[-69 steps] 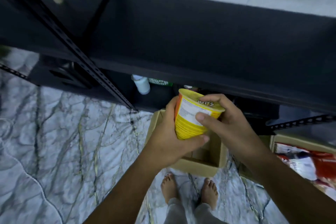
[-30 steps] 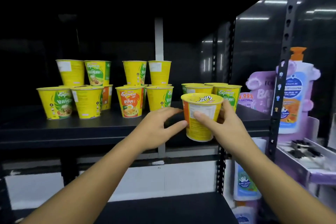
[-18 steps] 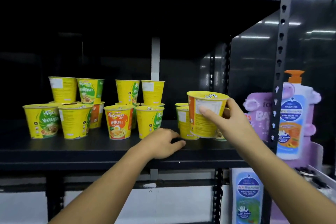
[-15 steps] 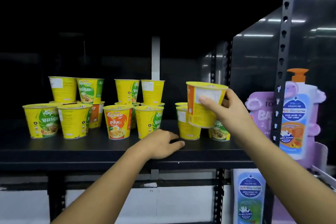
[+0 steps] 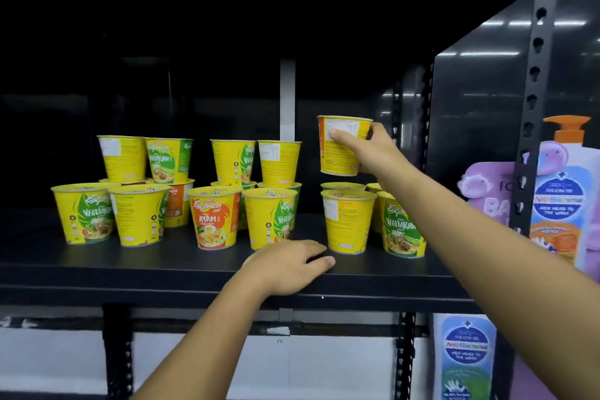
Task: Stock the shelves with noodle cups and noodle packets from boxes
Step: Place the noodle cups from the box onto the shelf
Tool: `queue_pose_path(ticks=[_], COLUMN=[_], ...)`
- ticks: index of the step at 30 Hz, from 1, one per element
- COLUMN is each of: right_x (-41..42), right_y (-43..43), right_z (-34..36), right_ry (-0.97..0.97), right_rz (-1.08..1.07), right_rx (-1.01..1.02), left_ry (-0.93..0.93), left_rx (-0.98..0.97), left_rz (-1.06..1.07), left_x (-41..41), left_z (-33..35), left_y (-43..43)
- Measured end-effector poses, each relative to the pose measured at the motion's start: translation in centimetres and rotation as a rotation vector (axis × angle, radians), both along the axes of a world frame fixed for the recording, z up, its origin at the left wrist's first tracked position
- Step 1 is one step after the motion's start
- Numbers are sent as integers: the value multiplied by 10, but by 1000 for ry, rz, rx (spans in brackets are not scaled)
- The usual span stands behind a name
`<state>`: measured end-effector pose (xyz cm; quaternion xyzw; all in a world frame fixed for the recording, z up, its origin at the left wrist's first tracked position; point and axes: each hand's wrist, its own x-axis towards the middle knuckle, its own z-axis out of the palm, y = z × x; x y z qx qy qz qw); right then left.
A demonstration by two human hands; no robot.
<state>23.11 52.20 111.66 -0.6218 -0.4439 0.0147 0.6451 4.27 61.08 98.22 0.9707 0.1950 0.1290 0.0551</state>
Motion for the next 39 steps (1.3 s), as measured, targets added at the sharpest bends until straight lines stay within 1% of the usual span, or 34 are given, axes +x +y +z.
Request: queue_pose_path(ticks=[8,11,16,20,28,31,34,36,39], right_x=[42,49,59,65,62,53,39,23,-8], right_y=[41,51,61,61,59,50,29,8,-28], right_z=[14,12,3,-1,0,1,4,2,-8], right_ry=[53,91,91,123,71,-6,-187,-362,-605], right_rz=[-123,-124,-160,-155,-173,-206,-328,-391,-401], right_rx=[-196,-245,-299,-299,-336,-407,-468,-434,-283], left_ry=[-4,-11,-27,-27,-26,-31,-43,-58,-78], left_rx=[-5,-9,-14,-19,-10,-9,-13,-8,10], left_rz=[8,8,6,1,-6,-8,-11,-8,2], left_x=[2,2,0,0,1,0,0,1,0], left_z=[-2,-1,0,0,-1,-2,-3,-4,-5], left_y=[5,5,5,4,6,7,8,8,7])
